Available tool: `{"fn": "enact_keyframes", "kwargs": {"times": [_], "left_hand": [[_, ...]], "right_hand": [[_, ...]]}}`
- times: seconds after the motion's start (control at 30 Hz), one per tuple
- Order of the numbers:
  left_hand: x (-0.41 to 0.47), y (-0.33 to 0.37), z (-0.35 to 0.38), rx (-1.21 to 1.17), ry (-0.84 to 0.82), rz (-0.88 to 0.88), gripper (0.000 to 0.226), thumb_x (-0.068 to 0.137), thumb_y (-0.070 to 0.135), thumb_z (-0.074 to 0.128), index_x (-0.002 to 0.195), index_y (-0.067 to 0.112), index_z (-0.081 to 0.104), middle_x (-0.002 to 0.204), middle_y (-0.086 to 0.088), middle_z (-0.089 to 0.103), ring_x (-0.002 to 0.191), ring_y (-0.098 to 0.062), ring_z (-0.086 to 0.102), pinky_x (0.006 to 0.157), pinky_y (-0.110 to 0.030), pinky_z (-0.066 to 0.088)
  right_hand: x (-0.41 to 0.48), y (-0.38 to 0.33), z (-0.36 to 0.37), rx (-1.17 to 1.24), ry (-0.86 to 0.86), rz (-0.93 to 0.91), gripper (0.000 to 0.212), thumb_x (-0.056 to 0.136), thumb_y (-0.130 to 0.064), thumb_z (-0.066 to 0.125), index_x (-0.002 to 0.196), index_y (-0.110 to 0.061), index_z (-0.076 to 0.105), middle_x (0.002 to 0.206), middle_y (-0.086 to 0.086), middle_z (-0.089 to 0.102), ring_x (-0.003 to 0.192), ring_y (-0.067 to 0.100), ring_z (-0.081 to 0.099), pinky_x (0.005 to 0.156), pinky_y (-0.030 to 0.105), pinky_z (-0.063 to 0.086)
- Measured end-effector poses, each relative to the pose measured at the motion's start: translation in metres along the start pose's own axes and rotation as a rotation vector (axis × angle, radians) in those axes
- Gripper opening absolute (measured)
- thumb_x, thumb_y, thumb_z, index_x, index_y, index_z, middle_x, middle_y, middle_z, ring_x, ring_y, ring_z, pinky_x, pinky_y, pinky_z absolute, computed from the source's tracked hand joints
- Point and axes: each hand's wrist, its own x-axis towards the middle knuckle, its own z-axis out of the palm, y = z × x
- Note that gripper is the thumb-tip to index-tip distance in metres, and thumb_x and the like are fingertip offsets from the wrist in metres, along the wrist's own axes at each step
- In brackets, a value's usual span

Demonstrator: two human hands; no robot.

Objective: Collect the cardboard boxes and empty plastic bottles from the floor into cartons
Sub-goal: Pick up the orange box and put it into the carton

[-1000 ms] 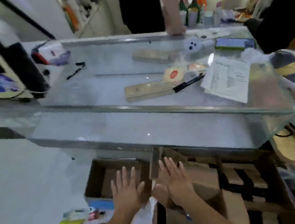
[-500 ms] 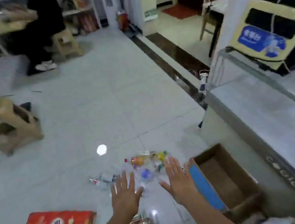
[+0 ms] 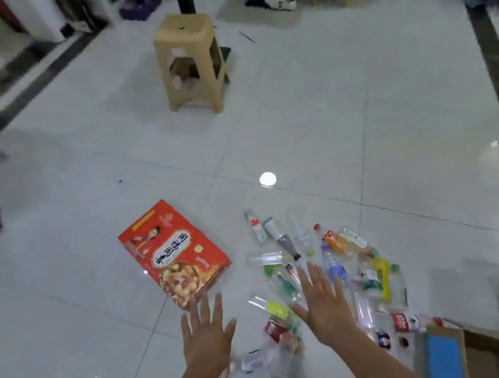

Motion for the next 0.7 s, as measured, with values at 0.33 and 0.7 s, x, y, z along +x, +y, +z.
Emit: {"fn": "enact_keyframes", "kwargs": {"times": [0.33, 0.7], "left_hand": [[0.196, -0.158, 0.272, 0.003, 0.054, -0.362, 0.095, 0.065, 0.073, -0.034, 0.144, 0.02, -0.026, 0.151, -0.008, -0.033, 0.146, -0.027, -0.021, 0.118, -0.046, -0.005], [0.293, -0.256, 0.358, -1.389, 0.338, -0.64, 0.057, 0.091, 0.045, 0.057, 0.135, 0.01, 0.049, 0.128, -0.008, 0.057, 0.121, -0.029, 0.052, 0.092, -0.034, 0.04]], "right_hand": [[0.167, -0.033, 0.373, -0.176, -0.11, -0.408, 0.076, 0.095, -0.061, 0.0, 0.152, -0.011, -0.002, 0.154, 0.015, 0.027, 0.145, 0.026, 0.014, 0.114, 0.048, 0.009], [0.281, -0.083, 0.48, -0.085, -0.174, -0.297, 0.084, 0.093, -0.063, 0.019, 0.151, -0.009, -0.011, 0.158, 0.013, -0.018, 0.146, 0.026, -0.015, 0.117, 0.042, -0.007]]}}
